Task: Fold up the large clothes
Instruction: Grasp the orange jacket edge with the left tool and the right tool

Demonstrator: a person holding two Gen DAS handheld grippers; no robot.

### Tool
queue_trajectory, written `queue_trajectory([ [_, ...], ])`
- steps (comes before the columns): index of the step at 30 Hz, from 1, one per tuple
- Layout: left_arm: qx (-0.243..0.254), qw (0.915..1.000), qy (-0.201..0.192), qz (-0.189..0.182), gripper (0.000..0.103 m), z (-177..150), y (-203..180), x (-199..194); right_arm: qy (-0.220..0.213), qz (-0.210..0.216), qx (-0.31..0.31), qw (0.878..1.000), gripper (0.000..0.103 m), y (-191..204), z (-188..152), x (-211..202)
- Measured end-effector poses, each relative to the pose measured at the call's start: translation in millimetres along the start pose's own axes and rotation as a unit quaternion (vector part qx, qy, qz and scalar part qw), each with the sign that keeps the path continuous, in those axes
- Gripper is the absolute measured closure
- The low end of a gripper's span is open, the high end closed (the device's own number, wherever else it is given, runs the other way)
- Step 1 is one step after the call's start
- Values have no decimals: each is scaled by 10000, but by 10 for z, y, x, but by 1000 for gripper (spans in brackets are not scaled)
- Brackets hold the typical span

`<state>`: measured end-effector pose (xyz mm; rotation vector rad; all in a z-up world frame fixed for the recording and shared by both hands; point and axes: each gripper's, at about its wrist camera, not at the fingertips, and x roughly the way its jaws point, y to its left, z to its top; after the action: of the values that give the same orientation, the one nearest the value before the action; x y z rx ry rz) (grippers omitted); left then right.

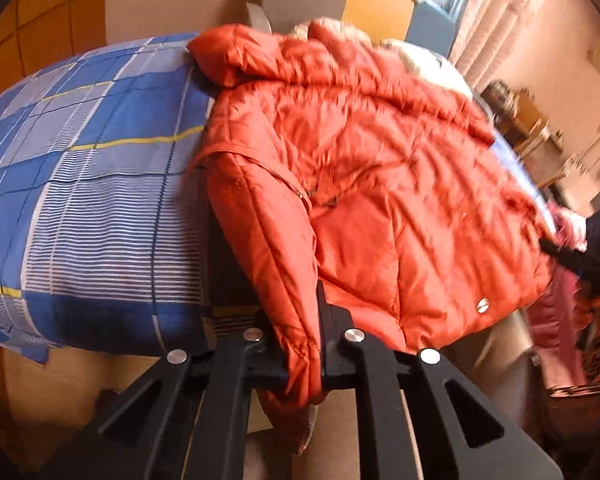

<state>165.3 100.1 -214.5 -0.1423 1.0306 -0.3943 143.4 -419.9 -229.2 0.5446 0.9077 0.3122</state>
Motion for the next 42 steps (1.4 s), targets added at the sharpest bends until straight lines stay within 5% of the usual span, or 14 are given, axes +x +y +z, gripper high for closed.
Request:
queue_trajectory([
  [15, -209, 9948, -725, -680, 96, -148, -23, -922, -852, 1251, 275, 9881, 92, 243, 60, -868],
  [23, -885, 9801, -908, -1528, 96, -343, 114, -1515, -1306, 2127, 737, 9655, 92, 280, -227, -1434],
  [26, -1104, 9743, -963, -1714, 96, -212, 207, -1511, -1554, 2432, 972, 9525, 92, 202, -86, -1490],
  [29, -1135, 9736, -1111, -1638, 96, 18, 274, -1434, -1984, 2669, 1205, 9353, 103, 78, 203, -1486],
  [31, -1269, 9692, -1126, -1783, 96, 204, 332, -1309, -2131, 2631, 1268, 9324, 103, 11, 472, -1413],
  [34, -1373, 9661, -1016, -1935, 96, 440, 314, -1081, -1767, 1871, 994, 9612, 103, 65, 689, -1165],
  [37, -1168, 9706, -884, -1909, 96, 572, 173, -960, -1253, 992, 726, 9845, 103, 84, 568, -917],
  [40, -984, 9741, -869, -1841, 96, 609, 99, -969, -879, 642, 674, 9918, 102, 19, 291, -834],
  [41, -1011, 9738, -850, -1851, 96, 616, 110, -966, -781, 493, 677, 9934, 99, -4, 214, -832],
  [42, -1052, 9731, -833, -1871, 96, 627, 128, -961, -657, 300, 714, 9948, 76, -37, 115, -844],
])
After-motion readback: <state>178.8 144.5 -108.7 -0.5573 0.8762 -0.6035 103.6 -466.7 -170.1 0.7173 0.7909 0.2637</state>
